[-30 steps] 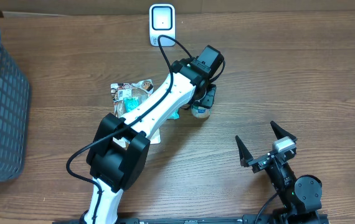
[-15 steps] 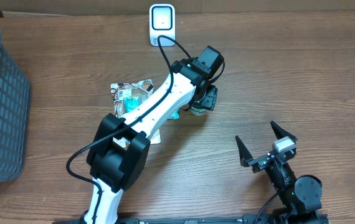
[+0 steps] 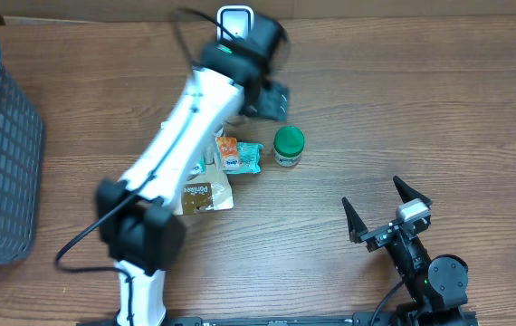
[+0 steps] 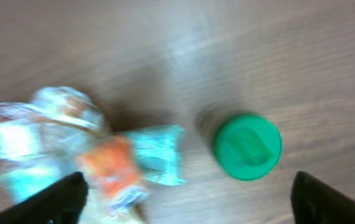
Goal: Scan the item barcode
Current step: 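Carry the green-lidded jar past the scanner and set it on the table, then move the right gripper over the jar and grasp its green lid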
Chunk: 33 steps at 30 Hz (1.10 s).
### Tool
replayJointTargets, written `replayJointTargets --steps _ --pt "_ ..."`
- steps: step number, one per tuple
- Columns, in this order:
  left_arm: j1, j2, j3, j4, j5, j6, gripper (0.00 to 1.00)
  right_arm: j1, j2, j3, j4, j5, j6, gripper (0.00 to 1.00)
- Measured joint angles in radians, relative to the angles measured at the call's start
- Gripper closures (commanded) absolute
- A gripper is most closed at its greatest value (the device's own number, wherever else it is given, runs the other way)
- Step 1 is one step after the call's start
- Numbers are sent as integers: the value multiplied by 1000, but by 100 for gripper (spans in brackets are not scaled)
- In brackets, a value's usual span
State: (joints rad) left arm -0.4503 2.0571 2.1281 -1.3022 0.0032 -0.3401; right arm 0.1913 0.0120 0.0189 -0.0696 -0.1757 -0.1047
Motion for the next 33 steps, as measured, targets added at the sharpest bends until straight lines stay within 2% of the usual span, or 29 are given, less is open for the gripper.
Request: replayJointTargets --steps 5,11,18,20,25,33 --pt "192 -138 186 -161 0 123 0 0 0 0 1 0 0 0" --pt "426 -260 235 -237 -5 201 0 0 0 0 0 0 0 0" --pt "812 -272 235 -281 -26 139 0 0 0 0 0 0 0 0" --pt "887 -272 235 -295 -27 129 0 0 0 0 0 0 0 0" --pt "992 -272 234 -325 -30 114 1 0 0 0 0 0 0 0" --pt "1007 -272 234 -325 -30 107 0 0 0 0 1 0 0 0"
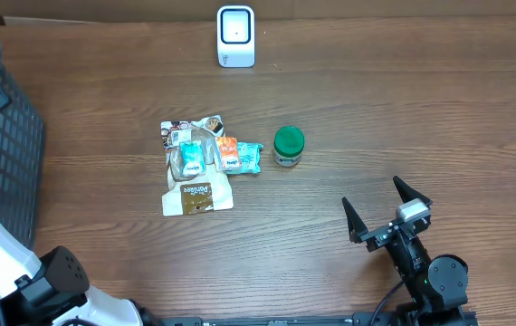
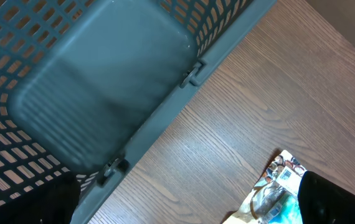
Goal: Scan the item barcode
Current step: 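Move the right gripper over the jar and grasp its green lid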
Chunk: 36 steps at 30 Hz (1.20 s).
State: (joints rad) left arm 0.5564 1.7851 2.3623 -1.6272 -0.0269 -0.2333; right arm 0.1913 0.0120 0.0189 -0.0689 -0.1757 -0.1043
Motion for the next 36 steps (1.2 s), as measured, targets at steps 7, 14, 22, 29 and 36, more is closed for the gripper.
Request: replayJointTargets --steps 7,14,22,29,36 --pt "0 0 0 0 0 0 0 0 0 0 15 2 0 0" --pt "0 0 0 0 0 0 0 0 0 0 32 4 32 0" --pt "0 0 0 0 0 0 0 -1 24 70 -38 -48 225 0" --pt "0 0 0 0 0 0 0 -1 232 370 -220 -128 265 0" --pt "0 0 0 0 0 0 0 -1 581 729 -464 -286 206 0"
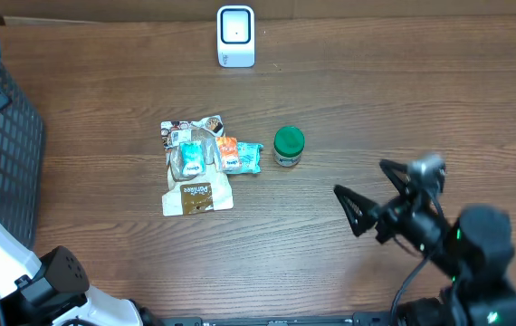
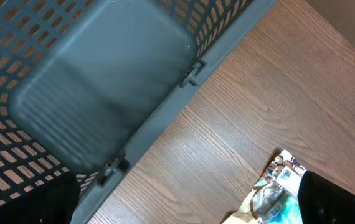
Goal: Scan the item barcode
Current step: 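Move the right gripper over the jar and grasp its green lid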
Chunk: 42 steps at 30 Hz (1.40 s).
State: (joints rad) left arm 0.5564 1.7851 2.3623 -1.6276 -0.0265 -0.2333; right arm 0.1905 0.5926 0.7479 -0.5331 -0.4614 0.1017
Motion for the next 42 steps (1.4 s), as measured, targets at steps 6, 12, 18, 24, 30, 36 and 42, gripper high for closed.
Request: replayJointTargets --steps 6,12,18,24,30,36,42 --pt "0 0 0 0 0 0 0 4 322 362 -314 -66 -35 0" --pt "0 0 0 0 0 0 1 83 667 752 -663 -47 -114 0" --pt "0 0 0 0 0 0 1 176 963 975 -768 49 -147 0" --pt "0 0 0 0 0 0 0 182 1112 975 -681 74 -148 1" --pt "0 0 0 0 0 0 0 193 1220 975 -618 204 -149 1" --pt "0 0 0 0 0 0 0 275 1318 975 -619 385 -145 0" --pt "0 0 0 0 0 0 0 330 1400 975 -582 459 -138 0"
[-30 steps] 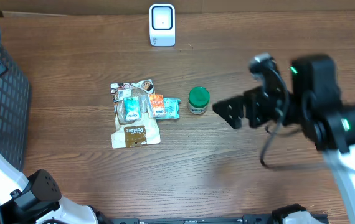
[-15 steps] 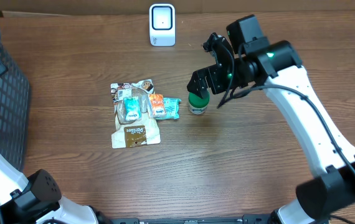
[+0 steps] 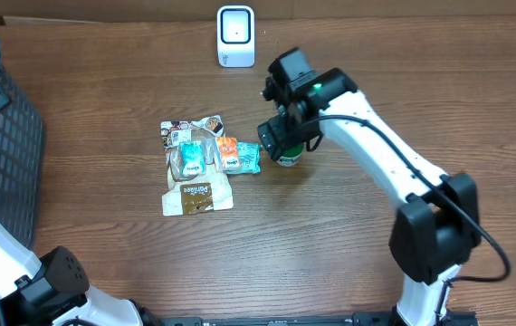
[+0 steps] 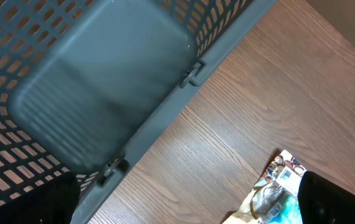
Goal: Scan the item barcode
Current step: 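Move the right gripper over the jar and grasp its green lid, then lift the jar with the right gripper and hold it under the scanner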
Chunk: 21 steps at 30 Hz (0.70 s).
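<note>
A jar with a green lid (image 3: pixel 288 158) stands mid-table, mostly covered by my right gripper (image 3: pixel 281 145), which has come down on it from above. The overhead view does not show whether its fingers have closed. The white barcode scanner (image 3: pixel 235 36) stands at the table's back edge. My left gripper (image 4: pixel 190 211) hangs open over the basket's corner at the far left, its dark fingertips (image 4: pixel 333 199) wide apart with nothing between them.
A pile of snack packets (image 3: pixel 199 163) lies just left of the jar, and its corner shows in the left wrist view (image 4: pixel 274 186). A grey mesh basket (image 3: pixel 4 172) fills the left edge, its rim (image 4: pixel 165 118) under the left wrist.
My right arm has moved from the table's front right, where its gripper was open in the air, to the green-lidded jar in the middle. The left arm has not moved.
At first my left arm reached across the table, open above the packets and jar, while the right rested at the front right. Then the left was back over the basket. The right then rose, open, and now it is on the jar.
</note>
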### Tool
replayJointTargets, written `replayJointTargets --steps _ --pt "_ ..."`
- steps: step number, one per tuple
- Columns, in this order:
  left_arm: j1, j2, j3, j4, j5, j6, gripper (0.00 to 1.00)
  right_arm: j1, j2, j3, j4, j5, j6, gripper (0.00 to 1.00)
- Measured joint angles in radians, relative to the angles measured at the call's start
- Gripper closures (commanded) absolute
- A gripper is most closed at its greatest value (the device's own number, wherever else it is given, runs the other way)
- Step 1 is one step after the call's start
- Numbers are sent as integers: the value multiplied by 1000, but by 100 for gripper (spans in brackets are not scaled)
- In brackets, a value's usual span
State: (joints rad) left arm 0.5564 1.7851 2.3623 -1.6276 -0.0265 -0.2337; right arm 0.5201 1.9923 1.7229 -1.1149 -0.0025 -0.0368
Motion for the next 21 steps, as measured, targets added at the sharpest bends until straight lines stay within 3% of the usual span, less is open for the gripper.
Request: replayJointTargets --steps 8,14,21 --pt "0 0 0 0 0 0 0 -3 76 0 17 29 0 3" --pt "0 0 0 0 0 0 0 -3 89 -1 60 33 6 29" --pt "0 0 0 0 0 0 0 -2 89 -1 80 36 6 27"
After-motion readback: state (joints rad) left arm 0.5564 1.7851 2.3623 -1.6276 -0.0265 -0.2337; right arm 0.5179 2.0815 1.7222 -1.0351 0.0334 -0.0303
